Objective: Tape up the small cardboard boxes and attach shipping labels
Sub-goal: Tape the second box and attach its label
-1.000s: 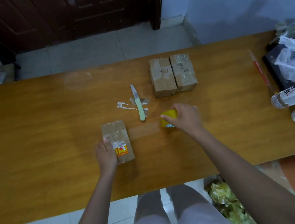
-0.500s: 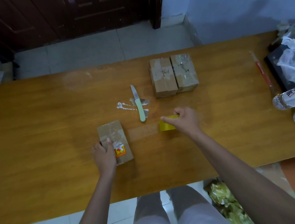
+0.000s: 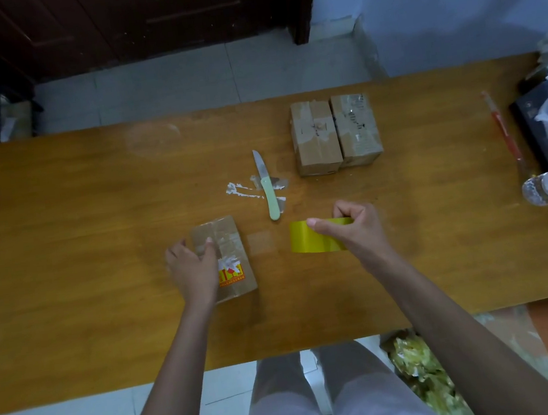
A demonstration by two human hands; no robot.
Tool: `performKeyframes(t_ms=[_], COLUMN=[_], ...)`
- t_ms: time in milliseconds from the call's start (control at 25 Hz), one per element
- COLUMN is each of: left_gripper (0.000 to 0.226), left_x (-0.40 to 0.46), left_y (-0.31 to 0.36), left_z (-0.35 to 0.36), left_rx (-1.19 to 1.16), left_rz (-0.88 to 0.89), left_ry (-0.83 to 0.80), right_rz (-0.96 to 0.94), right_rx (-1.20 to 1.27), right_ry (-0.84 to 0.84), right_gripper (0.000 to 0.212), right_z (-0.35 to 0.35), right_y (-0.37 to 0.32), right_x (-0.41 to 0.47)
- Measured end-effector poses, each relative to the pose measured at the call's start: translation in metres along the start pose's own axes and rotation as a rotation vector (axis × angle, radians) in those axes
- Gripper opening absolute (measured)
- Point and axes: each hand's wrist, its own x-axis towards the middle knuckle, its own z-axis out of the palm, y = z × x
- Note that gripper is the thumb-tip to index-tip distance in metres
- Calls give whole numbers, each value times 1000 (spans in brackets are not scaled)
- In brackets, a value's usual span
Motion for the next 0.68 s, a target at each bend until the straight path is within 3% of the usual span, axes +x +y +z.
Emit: performKeyframes(t_ms=[120,280,680], left_gripper=[48,36,34], left_x=[9,8,12], left_y=[-8,-10,-13], left_z=[5,4,5], left_rx=[-106,-148,-153], left_rz=[-79,-50,-4], left_ry=[-174,-156,-194], right_rz=[-11,-7,-151], right_rx=[0,27,128], right_ry=[22,50,29], right_gripper=[53,54,47], right_z=[-2,-3,-1], right_y=[-6,-8,-61], right_x=[-8,-21,-27])
